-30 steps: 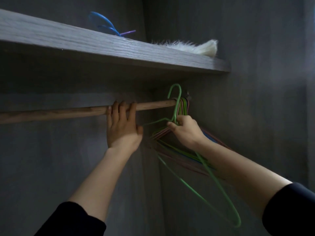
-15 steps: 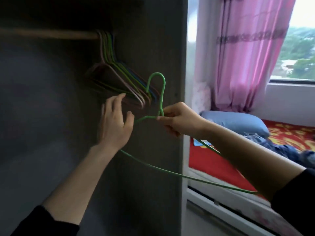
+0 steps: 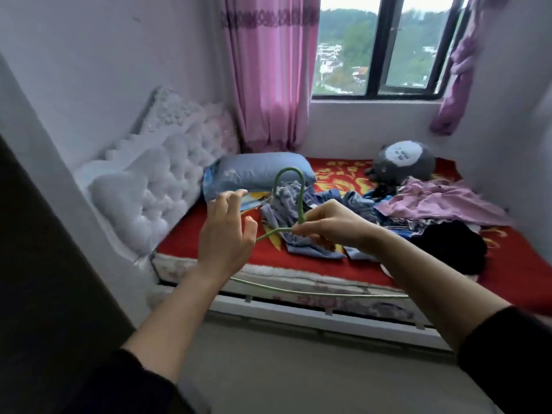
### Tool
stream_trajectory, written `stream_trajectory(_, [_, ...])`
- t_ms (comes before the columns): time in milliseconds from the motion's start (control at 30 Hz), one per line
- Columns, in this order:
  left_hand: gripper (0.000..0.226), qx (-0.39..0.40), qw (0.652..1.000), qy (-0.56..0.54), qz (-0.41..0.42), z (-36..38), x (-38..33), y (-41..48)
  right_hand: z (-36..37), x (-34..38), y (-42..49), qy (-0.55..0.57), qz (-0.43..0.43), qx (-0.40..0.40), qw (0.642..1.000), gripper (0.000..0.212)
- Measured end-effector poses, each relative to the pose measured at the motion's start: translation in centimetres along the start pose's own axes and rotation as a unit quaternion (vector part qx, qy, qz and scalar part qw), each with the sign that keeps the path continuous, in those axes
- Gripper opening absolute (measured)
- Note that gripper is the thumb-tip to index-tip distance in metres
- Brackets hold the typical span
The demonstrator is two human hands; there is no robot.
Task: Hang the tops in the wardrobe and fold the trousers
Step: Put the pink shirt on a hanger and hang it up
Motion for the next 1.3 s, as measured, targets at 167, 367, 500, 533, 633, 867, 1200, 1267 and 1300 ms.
stream_trajectory(167, [0.046,0.094,0.994,-0.052,-0.016,11.7,-6.3,2.7,-7.7,-9.2,0.5,-0.001,0.06,-0.125,0.99,0.036])
stream_trajectory(367, [0.047,0.207,0.977,-0.045,0.004,26.1,-11.0,7.7,-16.8,-19.4,4.2,-0.037,0.139,-0.237,0.961,0.033])
stream_trajectory(500, [0.047,0.268,0.962,-0.041,0.022,34.8,-13.5,12.7,-22.9,-24.8,6.7,-0.025,0.204,-0.284,0.937,0.033])
stream_trajectory(533, [0.047,0.279,0.959,-0.037,0.031,36.4,-14.1,13.6,-24.0,-25.6,7.1,-0.028,0.215,-0.29,0.932,0.037])
stream_trajectory(633, [0.048,0.313,0.946,-0.04,0.066,43.3,-17.5,16.9,-29.2,-29.3,8.1,-0.045,0.252,-0.326,0.91,0.039])
stream_trajectory(867, [0.047,0.39,0.913,-0.043,0.111,56.9,-26.1,20.5,-41.1,-38.2,8.8,-0.075,0.311,-0.407,0.855,0.036])
stream_trajectory(1200, [0.052,0.457,0.889,-0.017,-0.011,80.2,-35.8,26.9,-59.9,-54.2,16.1,-0.146,0.294,-0.364,0.872,0.045])
stream_trajectory(1267, [0.05,0.474,0.878,-0.017,-0.059,84.1,-36.9,27.0,-62.8,-57.4,17.8,-0.158,0.291,-0.343,0.879,0.042])
stream_trajectory(1300, [0.051,0.486,0.869,-0.016,-0.088,85.8,-37.3,26.9,-64.0,-58.9,18.6,-0.163,0.291,-0.335,0.881,0.04])
Point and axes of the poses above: each hand's wrist, its own y-axis towards the middle knuckle, its own z-axis out of the palm, x = y × z, the point moved 4 cm from there along y, towards the middle knuckle, and after that the axes turned 4 degrees about y, right-handed, at the moved point
